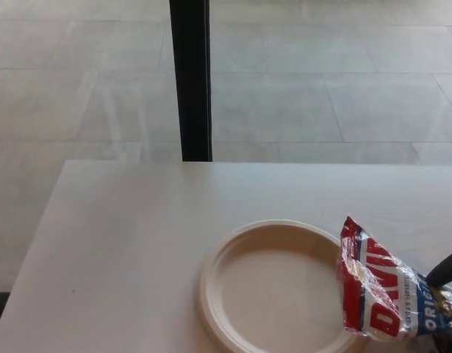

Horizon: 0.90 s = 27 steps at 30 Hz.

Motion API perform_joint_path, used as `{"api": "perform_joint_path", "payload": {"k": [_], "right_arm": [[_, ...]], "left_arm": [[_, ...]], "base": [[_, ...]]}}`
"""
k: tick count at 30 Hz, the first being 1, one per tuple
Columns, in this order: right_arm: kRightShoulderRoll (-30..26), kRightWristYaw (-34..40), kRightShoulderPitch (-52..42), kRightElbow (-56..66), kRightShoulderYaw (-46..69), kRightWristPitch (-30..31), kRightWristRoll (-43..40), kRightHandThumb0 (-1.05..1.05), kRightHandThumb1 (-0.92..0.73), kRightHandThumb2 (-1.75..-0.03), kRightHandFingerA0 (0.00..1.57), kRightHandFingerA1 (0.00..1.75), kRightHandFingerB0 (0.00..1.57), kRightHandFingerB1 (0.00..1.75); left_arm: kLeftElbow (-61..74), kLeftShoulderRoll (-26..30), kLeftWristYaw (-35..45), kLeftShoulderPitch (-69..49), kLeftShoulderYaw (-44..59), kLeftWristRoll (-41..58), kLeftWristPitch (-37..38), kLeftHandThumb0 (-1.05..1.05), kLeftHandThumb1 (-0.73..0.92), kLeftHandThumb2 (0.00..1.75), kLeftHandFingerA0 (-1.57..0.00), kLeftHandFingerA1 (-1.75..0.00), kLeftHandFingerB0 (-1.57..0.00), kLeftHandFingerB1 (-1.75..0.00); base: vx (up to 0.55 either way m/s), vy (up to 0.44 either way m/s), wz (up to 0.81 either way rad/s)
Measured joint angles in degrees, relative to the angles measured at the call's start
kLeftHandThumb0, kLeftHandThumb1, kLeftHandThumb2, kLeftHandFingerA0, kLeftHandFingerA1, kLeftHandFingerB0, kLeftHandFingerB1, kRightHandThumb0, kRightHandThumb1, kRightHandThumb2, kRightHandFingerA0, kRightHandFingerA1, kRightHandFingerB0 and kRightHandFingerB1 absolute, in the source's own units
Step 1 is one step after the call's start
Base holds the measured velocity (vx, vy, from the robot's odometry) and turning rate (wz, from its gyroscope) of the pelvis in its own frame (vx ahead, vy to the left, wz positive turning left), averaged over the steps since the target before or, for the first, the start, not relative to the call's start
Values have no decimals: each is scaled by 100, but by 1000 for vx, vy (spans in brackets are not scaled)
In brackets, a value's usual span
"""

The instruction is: The robot uses its right hand to pick up a bag of sunflower seeds kept in the middle of the desk and tilts it over a plate kept next to it to pour out a few seeds and then puts the bag of seeds back on the desk

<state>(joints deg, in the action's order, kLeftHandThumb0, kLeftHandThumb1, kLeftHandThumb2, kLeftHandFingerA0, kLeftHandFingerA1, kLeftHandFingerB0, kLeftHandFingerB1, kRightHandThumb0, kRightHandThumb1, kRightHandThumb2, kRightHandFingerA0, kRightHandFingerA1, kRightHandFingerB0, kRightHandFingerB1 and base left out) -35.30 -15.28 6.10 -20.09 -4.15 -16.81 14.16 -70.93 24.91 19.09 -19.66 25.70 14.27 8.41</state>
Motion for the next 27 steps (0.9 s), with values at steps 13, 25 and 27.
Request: {"api": "perform_joint_path", "payload": {"k": [13, 25, 27], "right_arm": [[359, 693, -103, 229, -127, 432, 421, -105, -36, -57, 0, 108, 10, 130], [567, 1445, -134, 422, -251, 881, 983, 10, 1, -81, 88, 98, 77, 79], [533, 1575, -131, 383, -298, 870, 1094, 4, 0, -84, 63, 110, 80, 73]], "left_arm": [[-6, -5, -38, -24, -188, -65, 184, -72, 77, 80, -41, -80, -36, -65], [-28, -4, -96, -16, -296, -106, 297, -73, 63, 113, -38, -72, -36, -66], [-25, -4, -111, -33, -367, -142, 335, -76, 74, 87, -33, -71, -34, -64]], "base": [[0, 0, 0], [0, 0, 0], [0, 0, 0]]}}
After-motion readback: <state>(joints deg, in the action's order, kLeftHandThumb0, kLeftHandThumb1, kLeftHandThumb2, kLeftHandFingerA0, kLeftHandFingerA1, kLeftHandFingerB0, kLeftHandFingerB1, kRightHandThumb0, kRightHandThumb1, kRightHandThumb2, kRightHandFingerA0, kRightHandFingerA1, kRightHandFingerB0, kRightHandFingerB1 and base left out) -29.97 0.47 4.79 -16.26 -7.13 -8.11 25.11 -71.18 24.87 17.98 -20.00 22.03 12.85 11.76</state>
